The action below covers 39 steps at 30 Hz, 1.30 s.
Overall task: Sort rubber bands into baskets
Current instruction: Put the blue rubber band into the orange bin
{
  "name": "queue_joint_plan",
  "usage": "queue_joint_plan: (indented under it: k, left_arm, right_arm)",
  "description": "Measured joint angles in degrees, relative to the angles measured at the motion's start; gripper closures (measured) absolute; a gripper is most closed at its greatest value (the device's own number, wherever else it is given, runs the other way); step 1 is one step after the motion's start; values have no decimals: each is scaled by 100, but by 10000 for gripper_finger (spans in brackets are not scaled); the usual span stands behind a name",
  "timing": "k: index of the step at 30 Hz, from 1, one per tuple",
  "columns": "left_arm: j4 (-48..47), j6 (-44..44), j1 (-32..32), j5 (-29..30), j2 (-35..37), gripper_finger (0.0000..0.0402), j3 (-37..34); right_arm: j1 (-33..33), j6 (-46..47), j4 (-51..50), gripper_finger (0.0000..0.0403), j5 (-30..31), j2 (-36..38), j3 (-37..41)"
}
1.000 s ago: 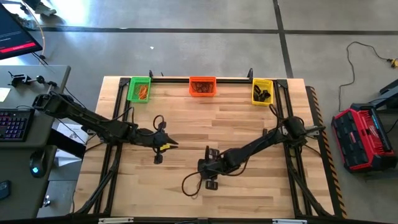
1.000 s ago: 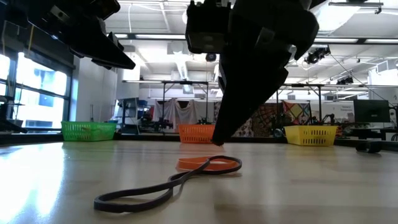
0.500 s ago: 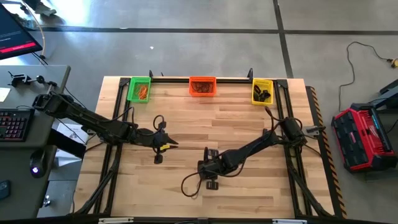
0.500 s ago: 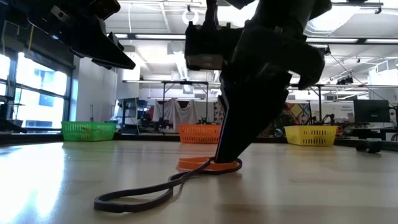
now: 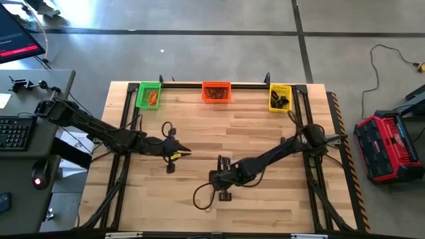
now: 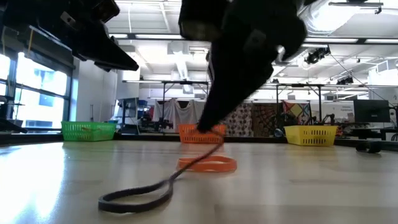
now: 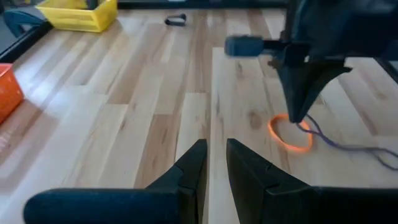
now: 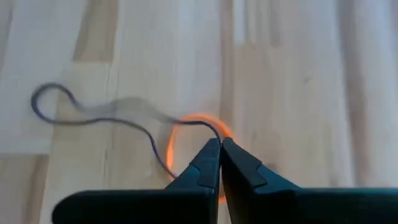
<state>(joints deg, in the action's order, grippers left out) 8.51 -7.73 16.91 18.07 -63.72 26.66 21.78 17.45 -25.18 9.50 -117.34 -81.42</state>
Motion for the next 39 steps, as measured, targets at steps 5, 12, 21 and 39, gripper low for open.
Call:
queue_joint_plan:
  k: [5, 12, 21, 39]
  left_arm:
    - [1406, -68, 0, 44, -2, 353, -675]
    - [2381, -35, 0, 41, -2, 379, -1144]
    - [2616, 78, 0, 34, -2, 399, -1163]
    - [2614, -7, 0, 51, -2, 399, -1163]
  right_arm:
    - [-39, -135, -124, 402, 469, 357, -1]
    - [-381, -151, -343, 402, 1424, 868, -1]
    - [-1339, -697, -228, 403, 2047, 1130, -1]
    - [-3932, -2827, 1598, 403, 1358, 1137, -1]
